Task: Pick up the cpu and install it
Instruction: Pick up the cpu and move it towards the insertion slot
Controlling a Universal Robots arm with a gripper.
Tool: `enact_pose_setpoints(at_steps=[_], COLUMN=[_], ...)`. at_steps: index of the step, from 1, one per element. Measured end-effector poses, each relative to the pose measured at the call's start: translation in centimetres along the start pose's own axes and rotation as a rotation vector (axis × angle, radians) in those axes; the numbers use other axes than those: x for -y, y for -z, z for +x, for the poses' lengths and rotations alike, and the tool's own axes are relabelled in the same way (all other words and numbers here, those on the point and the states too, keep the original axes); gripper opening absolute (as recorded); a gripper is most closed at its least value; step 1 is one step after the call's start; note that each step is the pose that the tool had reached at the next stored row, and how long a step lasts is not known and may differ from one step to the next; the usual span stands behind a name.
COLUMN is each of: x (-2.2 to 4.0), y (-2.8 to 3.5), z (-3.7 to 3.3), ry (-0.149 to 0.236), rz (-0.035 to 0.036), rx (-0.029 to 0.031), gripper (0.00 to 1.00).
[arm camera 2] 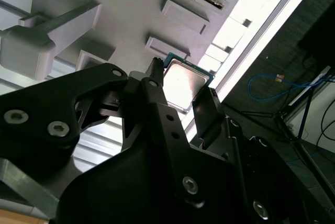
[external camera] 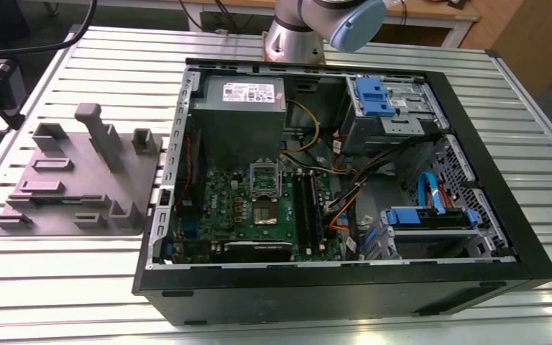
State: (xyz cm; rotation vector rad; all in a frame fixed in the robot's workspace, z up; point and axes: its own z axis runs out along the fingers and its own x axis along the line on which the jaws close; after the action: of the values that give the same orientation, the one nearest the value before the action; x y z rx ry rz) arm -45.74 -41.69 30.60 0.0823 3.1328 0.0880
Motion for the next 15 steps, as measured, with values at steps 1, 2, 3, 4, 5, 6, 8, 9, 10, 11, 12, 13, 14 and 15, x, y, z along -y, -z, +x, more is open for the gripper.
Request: enact_pose_setpoints(at_steps=[1, 2, 3, 4, 5, 6, 8, 9, 10, 11, 12, 13, 14, 15], x=[0.0, 0.0, -0.01, -0.01, -0.01, -0.01, -0.01, -0.02, -0.02, -0.02, -0.02, -0.02, -0.03, -0.03], y=[0.04, 0.08, 0.13, 0.16, 0.18, 0.22, 0.29, 0.32, 0.35, 0.39, 0.42, 0.45, 0.47, 0.49], z=[0.0, 0.0, 0.0, 0.0, 0.0, 0.0, 0.0, 0.0, 0.0, 0.0, 0.0, -0.01, 0.0, 0.0], ry=[0.0, 0.0, 0.0, 0.0, 0.0, 0.0, 0.0, 0.0, 0.0, 0.0, 0.0, 0.0, 0.0, 0.0], rz=[0.0, -0.0001, 0.0, 0.0, -0.0001, 0.0, 0.0, 0.0, 0.0, 0.0, 0.0, 0.0, 0.0, 0.0], rx=[0.0, 0.0001, 0.0, 0.0, 0.0001, 0.0, 0.0, 0.0, 0.0, -0.0001, 0.0, 0.0, 0.0, 0.0], gripper=[0.47, 0.47, 0.47, 0.47, 0.47, 0.47, 0.47, 0.47, 0.47, 0.47, 0.47, 0.47, 0.47, 0.47])
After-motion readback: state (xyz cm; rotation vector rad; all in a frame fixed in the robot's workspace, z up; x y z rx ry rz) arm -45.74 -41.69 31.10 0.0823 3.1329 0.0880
